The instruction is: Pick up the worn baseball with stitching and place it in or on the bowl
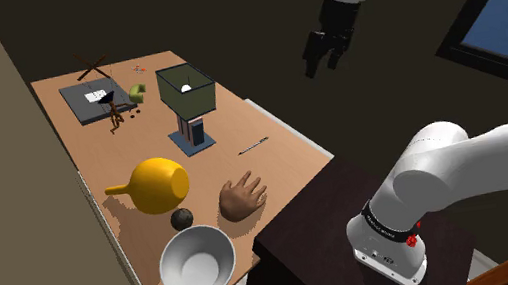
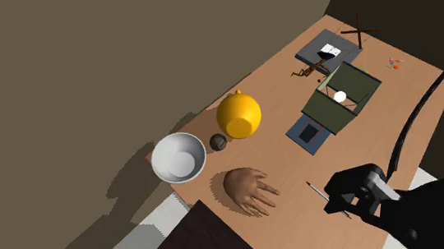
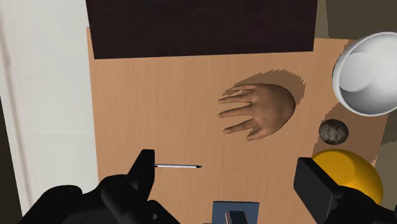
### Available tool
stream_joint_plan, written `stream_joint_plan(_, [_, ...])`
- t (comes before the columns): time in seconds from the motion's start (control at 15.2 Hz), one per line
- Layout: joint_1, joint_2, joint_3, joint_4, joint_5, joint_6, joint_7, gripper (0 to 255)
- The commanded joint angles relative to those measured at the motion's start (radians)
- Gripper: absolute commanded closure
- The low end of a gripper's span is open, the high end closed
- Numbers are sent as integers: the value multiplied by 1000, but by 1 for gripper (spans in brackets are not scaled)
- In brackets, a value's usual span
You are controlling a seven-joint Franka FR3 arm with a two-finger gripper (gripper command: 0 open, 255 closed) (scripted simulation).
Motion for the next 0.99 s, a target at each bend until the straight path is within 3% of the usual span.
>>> stream_joint_plan(0.0, [0,0,0,0,0,0,0,0])
stream_joint_plan(0.46, [44,33,112,-160,69,223,117,0])
stream_joint_plan(0.92, [90,163,235,-251,128,474,236,0])
